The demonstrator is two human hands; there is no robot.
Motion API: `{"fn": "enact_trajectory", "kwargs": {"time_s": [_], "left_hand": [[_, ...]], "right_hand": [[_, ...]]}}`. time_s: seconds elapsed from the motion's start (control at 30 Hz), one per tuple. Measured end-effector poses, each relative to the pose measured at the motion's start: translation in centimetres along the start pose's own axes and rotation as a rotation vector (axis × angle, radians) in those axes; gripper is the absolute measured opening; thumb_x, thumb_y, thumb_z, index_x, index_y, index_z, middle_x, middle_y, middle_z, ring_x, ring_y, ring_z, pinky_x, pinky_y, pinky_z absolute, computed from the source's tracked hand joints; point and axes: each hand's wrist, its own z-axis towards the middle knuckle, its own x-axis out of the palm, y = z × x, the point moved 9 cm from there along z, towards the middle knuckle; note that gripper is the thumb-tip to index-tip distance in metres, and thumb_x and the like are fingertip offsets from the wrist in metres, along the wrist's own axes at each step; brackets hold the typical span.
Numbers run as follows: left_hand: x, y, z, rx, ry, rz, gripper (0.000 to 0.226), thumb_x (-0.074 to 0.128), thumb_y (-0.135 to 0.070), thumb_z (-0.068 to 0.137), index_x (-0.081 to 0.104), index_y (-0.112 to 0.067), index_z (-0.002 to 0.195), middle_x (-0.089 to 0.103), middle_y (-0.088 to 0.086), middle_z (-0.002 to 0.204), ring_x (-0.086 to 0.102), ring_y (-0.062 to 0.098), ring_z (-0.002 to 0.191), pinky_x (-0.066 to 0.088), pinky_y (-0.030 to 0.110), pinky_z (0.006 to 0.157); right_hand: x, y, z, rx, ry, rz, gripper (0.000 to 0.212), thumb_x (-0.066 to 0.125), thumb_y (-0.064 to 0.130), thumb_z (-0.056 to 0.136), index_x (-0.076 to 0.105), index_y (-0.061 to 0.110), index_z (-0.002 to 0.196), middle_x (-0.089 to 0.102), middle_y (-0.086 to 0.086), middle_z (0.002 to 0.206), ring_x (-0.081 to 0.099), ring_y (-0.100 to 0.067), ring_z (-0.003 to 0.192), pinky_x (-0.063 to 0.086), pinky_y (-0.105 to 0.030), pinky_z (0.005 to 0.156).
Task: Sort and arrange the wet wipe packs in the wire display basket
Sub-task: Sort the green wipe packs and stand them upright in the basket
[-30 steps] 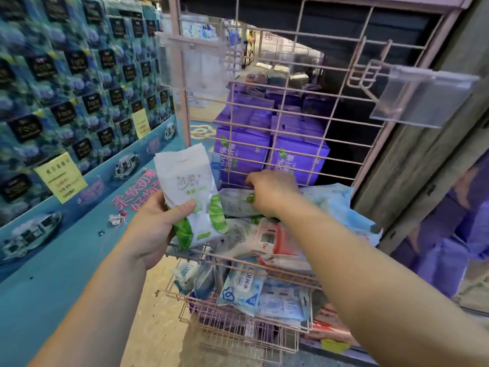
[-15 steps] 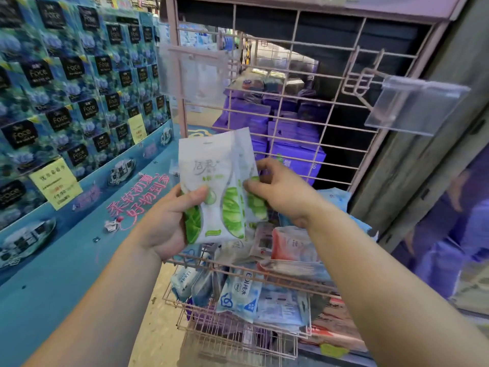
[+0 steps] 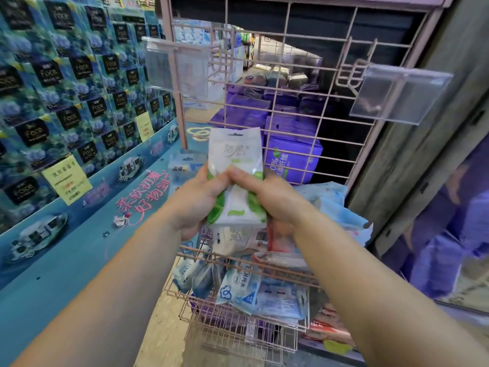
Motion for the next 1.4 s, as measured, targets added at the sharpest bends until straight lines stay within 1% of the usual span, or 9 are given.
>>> {"fn": "enact_trajectory", "kwargs": {"time_s": [0.17, 0.27, 0.37, 0.6, 0.8, 1.07, 1.13, 1.27, 1.4], "left_hand": [[0.9, -0.3, 0.3, -0.049, 0.147, -0.039, 0.037, 0.038, -0.039, 0.099, 0.062, -0.021, 0.121, 0.068, 0.004, 0.122, 0.062, 0.023, 0.116, 0.046, 0.04, 0.103], [-1.1, 1.3, 1.1, 0.016, 0.047, 0.638, 0.029, 0.06, -0.025, 0.093, 0.06, -0.014, 0.119, 0.066, -0.001, 0.117, 0.06, 0.02, 0.114, 0.047, 0.033, 0.097], [-0.3, 5.5, 1.8, -0.079, 0.16, 1.279, 0.062, 0.071, -0.034, 0.078, 0.049, -0.021, 0.135, 0.059, -0.001, 0.129, 0.059, 0.021, 0.113, 0.048, 0.026, 0.085], [-0.5, 9.9, 4.4, -0.18, 0.184, 1.566, 0.087, 0.074, -0.043, 0.065, 0.036, -0.015, 0.138, 0.049, 0.013, 0.135, 0.05, 0.03, 0.122, 0.046, 0.04, 0.102], [-0.2, 5.5, 2.8, -0.019, 0.133, 1.288, 0.101, 0.079, -0.052, 0.043, 0.044, -0.022, 0.133, 0.047, 0.001, 0.123, 0.052, 0.021, 0.112, 0.048, 0.034, 0.095], [-4.6, 0.2, 0.4, 0.147, -0.103, 0.478, 0.072, 0.074, -0.001, 0.078, 0.04, -0.033, 0.133, 0.05, -0.006, 0.124, 0.053, 0.001, 0.109, 0.045, 0.022, 0.084], [-5.9, -0.4, 0.1, 0.158, -0.185, 0.277, 0.062, 0.07, 0.01, 0.077, 0.049, -0.024, 0.125, 0.055, 0.004, 0.124, 0.056, 0.014, 0.114, 0.051, 0.03, 0.088], [-6.8, -3.7, -0.8, 0.226, -0.191, -0.028, 0.028, 0.067, 0.009, 0.069, 0.063, -0.009, 0.09, 0.073, 0.002, 0.07, 0.069, 0.018, 0.068, 0.06, 0.028, 0.062], [-5.5, -8.1, -1.2, 0.386, -0.086, -0.034, 0.016, 0.074, -0.01, 0.052, 0.072, -0.018, 0.066, 0.071, -0.002, 0.061, 0.068, 0.011, 0.058, 0.057, 0.023, 0.056]], "right_hand": [[-2.5, 2.6, -1.3, -0.033, -0.038, 0.144, 0.041, 0.07, 0.026, 0.082, 0.061, 0.007, 0.117, 0.074, -0.014, 0.102, 0.073, -0.028, 0.082, 0.061, -0.043, 0.069], [-4.6, 3.6, -2.3, -0.086, -0.079, 0.118, 0.064, 0.077, 0.031, 0.068, 0.055, 0.008, 0.124, 0.074, -0.013, 0.105, 0.073, -0.029, 0.086, 0.06, -0.041, 0.067], [-6.2, 4.2, -3.2, -0.129, -0.111, 0.133, 0.072, 0.077, 0.031, 0.061, 0.053, 0.011, 0.126, 0.074, -0.012, 0.106, 0.073, -0.03, 0.09, 0.059, -0.043, 0.069], [-8.1, 4.5, -4.8, -0.177, -0.133, 0.123, 0.067, 0.075, 0.029, 0.064, 0.053, 0.011, 0.126, 0.074, -0.01, 0.106, 0.073, -0.028, 0.091, 0.06, -0.04, 0.07], [-9.0, 3.7, -5.3, -0.175, -0.19, 0.095, 0.077, 0.078, 0.032, 0.058, 0.05, 0.013, 0.128, 0.075, -0.007, 0.105, 0.074, -0.026, 0.089, 0.06, -0.039, 0.07], [-8.7, 3.0, -4.4, -0.156, -0.228, 0.059, 0.087, 0.085, 0.039, 0.054, 0.05, 0.015, 0.13, 0.073, -0.006, 0.111, 0.073, -0.025, 0.094, 0.056, -0.048, 0.087], [-8.6, 2.9, -4.3, -0.158, -0.244, 0.024, 0.088, 0.087, 0.042, 0.052, 0.051, 0.017, 0.129, 0.073, -0.005, 0.111, 0.073, -0.024, 0.094, 0.056, -0.049, 0.088], [-8.5, 3.0, -4.1, -0.168, -0.294, -0.009, 0.089, 0.088, 0.038, 0.058, 0.045, 0.018, 0.133, 0.071, -0.004, 0.114, 0.073, -0.021, 0.093, 0.058, -0.046, 0.084], [-7.5, 3.2, -4.1, -0.194, -0.329, -0.047, 0.075, 0.086, 0.028, 0.066, 0.046, 0.019, 0.129, 0.07, -0.004, 0.112, 0.073, -0.021, 0.091, 0.059, -0.044, 0.081]]}}
